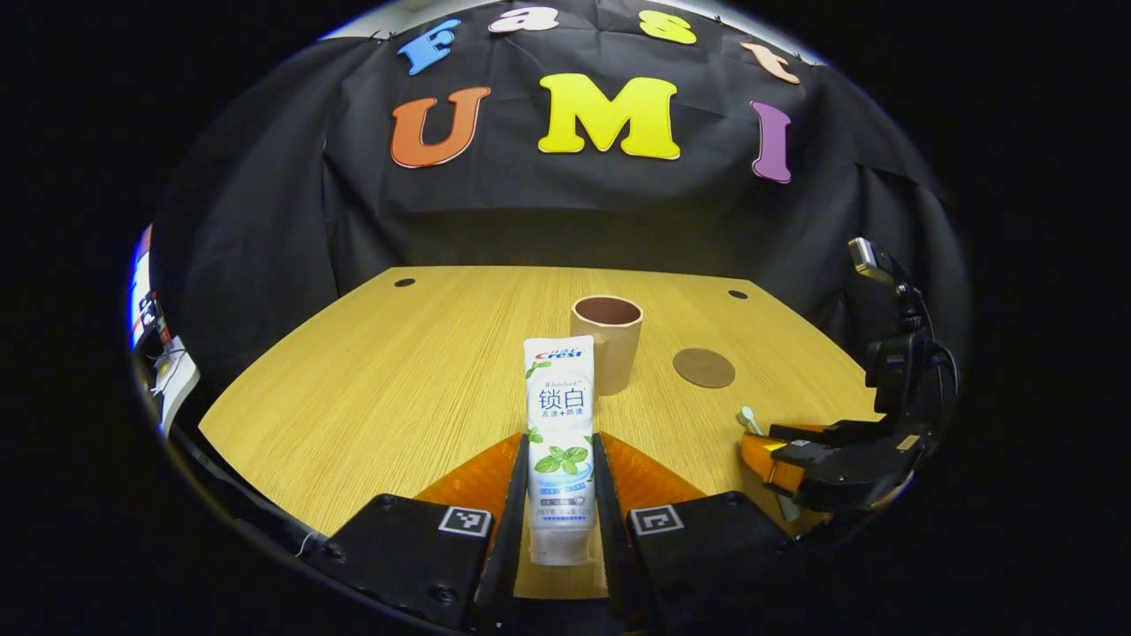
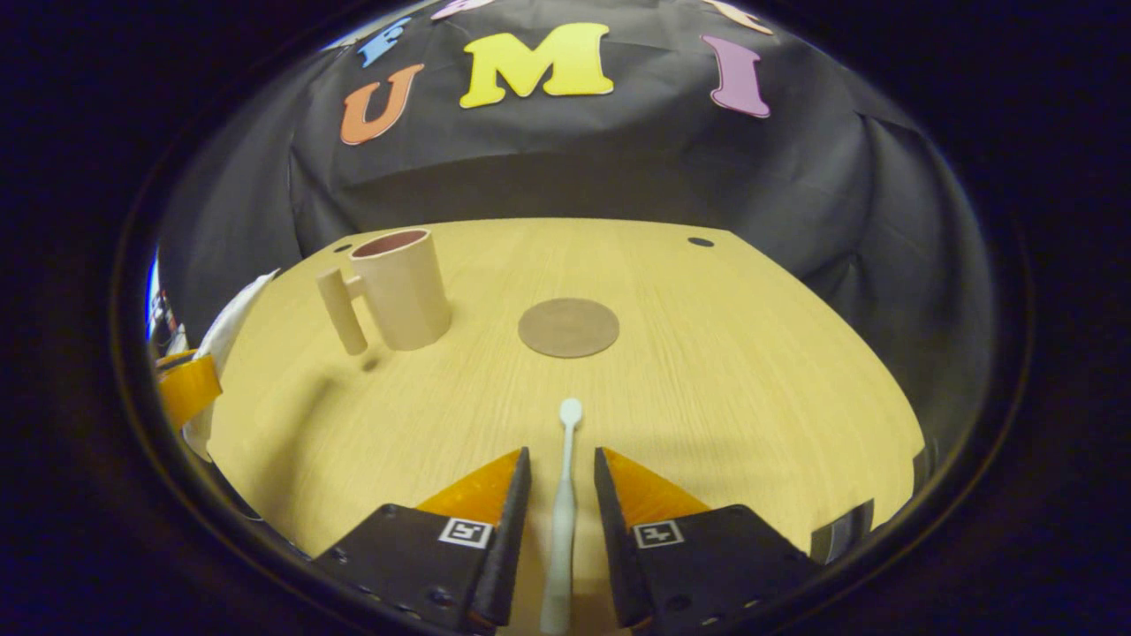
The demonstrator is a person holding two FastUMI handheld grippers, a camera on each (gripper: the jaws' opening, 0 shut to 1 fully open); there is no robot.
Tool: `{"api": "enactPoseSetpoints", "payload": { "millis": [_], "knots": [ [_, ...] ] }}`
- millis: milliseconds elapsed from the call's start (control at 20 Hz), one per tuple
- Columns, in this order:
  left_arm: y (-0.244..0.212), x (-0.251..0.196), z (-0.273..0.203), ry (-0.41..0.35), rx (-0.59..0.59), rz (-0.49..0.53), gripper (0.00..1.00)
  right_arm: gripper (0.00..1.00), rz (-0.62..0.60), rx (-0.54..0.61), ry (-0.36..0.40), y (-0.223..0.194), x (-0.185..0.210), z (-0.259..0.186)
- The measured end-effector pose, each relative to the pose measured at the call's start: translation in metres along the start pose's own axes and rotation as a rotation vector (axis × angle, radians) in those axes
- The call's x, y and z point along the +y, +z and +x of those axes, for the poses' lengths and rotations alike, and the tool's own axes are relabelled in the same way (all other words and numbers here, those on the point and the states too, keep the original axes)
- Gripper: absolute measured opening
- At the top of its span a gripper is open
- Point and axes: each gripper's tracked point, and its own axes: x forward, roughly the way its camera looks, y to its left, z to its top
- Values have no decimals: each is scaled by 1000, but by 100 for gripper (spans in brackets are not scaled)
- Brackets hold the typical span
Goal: Put the toothbrush and toothpaste on the desktop into the cup, then pick up the cup and place it on the coaster on the desktop.
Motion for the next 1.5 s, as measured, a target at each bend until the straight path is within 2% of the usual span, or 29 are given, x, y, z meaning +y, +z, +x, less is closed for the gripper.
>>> {"api": "enactPoseSetpoints", "payload": {
  "millis": [100, 250, 400, 600, 700, 800, 900, 1050, 1200, 1500],
  "knots": [
    [17, 5, 5, -5, -34, 13, 43, 7, 50, 3, 21, 0, -2, 2],
    [41, 2, 12, -15, -100, 26, 43, 0, 60, 2, 32, 1, -7, 1],
    [68, -4, 27, -37, -152, 32, 43, 0, 77, -32, 72, 11, -6, -8],
    [108, -10, 61, -59, -230, 20, 42, 0, 83, -149, 103, 39, -14, -38],
    [134, -14, 84, -74, -289, -8, 42, 0, 81, -219, 89, 53, -26, -58],
    [150, -19, 103, -84, -338, 18, 42, 0, 83, -266, 96, 63, -28, -74],
    [160, -24, 121, -102, -373, 39, 42, 0, 46, -328, 73, 75, -33, -90],
    [165, -24, 136, -98, -396, 4, 42, 0, -2, -404, 54, 86, -34, -112],
    [165, -26, 147, -100, -393, -31, 43, 0, 4, -411, 73, 85, -35, -117],
    [162, -31, 151, -98, -380, -9, 44, 0, 48, -406, 75, 85, -47, -116]
  ]
}}
